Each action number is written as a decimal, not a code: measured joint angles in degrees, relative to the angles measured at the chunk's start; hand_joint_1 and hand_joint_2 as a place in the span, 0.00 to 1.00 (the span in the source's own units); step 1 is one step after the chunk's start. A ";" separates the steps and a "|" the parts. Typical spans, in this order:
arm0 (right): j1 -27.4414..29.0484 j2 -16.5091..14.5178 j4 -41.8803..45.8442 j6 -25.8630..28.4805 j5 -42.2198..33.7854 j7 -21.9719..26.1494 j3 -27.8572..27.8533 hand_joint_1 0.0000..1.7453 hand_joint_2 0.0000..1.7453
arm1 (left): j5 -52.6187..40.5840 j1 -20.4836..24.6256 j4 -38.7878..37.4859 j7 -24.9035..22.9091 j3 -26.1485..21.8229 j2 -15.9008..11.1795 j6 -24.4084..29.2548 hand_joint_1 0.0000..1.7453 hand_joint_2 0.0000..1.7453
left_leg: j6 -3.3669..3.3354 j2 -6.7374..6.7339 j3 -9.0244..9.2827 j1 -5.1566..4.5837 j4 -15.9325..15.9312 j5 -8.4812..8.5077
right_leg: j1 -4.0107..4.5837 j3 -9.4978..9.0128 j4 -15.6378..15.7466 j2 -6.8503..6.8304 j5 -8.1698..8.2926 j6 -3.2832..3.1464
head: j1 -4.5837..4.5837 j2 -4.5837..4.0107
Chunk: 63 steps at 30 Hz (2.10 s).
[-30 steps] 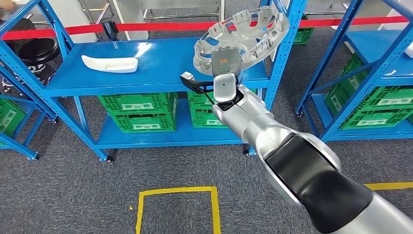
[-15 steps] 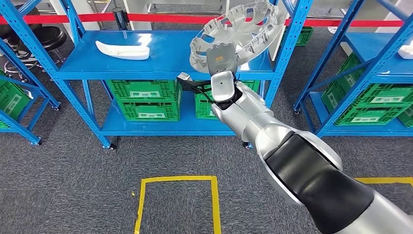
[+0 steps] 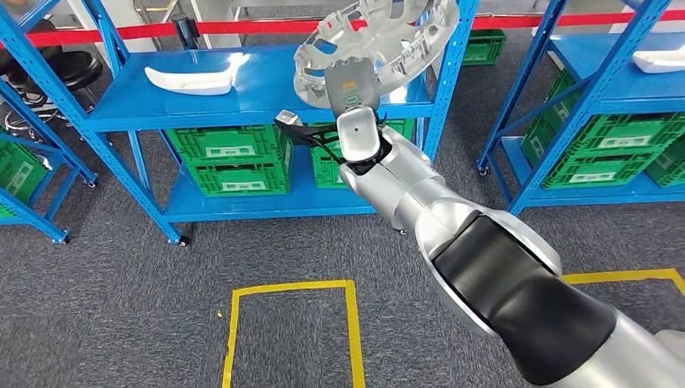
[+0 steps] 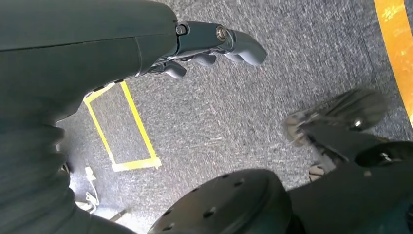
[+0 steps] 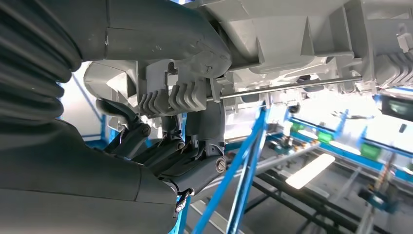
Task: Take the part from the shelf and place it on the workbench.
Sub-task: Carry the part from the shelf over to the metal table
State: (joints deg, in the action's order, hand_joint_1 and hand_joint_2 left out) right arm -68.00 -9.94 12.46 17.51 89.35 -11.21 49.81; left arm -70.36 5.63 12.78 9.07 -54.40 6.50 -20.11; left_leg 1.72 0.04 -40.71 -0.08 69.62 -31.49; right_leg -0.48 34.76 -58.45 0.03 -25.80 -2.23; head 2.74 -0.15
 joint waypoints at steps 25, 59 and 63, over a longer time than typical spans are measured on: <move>3.12 -3.33 1.78 13.67 -6.82 11.78 -1.62 1.00 1.00 | -1.01 2.55 0.33 -3.56 1.63 1.06 0.00 0.00 1.00 | -2.14 -0.15 3.13 -0.48 -10.18 7.84 | 1.59 -1.12 -0.97 -0.17 -2.23 0.43 | 0.31 0.00; 28.72 -2.38 35.56 15.74 -26.11 28.94 9.43 1.00 1.00 | 3.34 0.94 0.49 -0.16 0.68 0.28 0.00 0.00 1.00 | -3.61 0.04 5.05 0.27 -10.12 5.48 | -0.40 6.29 -8.20 -0.48 -3.09 3.76 | 0.28 0.00; 29.23 -1.61 35.92 15.30 -26.45 28.98 9.61 1.00 1.00 | 3.32 0.79 0.48 -0.17 0.68 0.26 0.00 0.00 1.00 | -3.36 0.07 4.33 0.16 -10.01 5.95 | -0.28 7.95 -16.34 -0.33 -7.06 3.17 | 0.27 0.00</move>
State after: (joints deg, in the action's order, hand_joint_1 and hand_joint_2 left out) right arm -38.77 -11.54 48.38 32.82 62.90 17.77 59.42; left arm -67.04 6.42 13.25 8.90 -53.72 6.76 -20.11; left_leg -1.63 0.10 -36.37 0.09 59.60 -25.54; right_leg -0.76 42.71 -74.80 -0.31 -32.86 0.93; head 3.01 -0.15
